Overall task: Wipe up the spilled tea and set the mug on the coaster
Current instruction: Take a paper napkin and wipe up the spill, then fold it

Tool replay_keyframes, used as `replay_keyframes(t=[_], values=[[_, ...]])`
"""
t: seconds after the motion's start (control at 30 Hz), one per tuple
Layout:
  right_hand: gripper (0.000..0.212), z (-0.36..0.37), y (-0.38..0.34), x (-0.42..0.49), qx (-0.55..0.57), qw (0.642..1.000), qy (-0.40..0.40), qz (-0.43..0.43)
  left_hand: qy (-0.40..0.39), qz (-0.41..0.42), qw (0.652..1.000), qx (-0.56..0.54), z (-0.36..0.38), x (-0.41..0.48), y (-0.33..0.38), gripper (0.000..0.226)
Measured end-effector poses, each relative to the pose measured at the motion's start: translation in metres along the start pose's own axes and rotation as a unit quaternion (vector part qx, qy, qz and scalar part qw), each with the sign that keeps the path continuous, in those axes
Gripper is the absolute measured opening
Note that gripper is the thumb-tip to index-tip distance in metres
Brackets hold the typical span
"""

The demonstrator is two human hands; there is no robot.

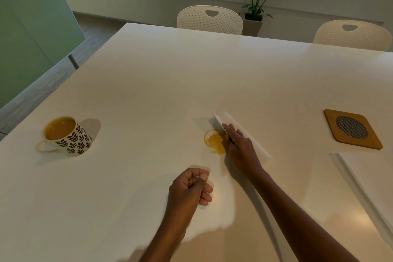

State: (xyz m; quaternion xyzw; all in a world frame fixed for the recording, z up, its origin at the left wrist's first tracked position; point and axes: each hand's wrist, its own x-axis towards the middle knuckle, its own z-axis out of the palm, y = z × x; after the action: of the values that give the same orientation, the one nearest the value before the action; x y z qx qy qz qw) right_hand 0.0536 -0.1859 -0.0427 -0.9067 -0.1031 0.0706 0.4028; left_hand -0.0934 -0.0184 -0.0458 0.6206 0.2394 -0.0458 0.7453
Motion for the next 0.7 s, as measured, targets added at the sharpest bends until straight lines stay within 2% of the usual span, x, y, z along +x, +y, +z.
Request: replay_keyframes(t=[0.43, 0.7], values=[[0.049, 0.0036, -0.0012, 0.0001, -0.005, 1.000, 0.021, -0.003, -0.006, 0.006, 1.000, -0.011, -0.0036, 0.0000, -0.0009, 0.022], [0.049, 0.0054, -0.0093, -0.0036, 0.009, 1.000, -0.002, -0.008, -0.005, 0.007, 1.000, -0.011, -0.0039, -0.0009, 0.0004, 0.024]])
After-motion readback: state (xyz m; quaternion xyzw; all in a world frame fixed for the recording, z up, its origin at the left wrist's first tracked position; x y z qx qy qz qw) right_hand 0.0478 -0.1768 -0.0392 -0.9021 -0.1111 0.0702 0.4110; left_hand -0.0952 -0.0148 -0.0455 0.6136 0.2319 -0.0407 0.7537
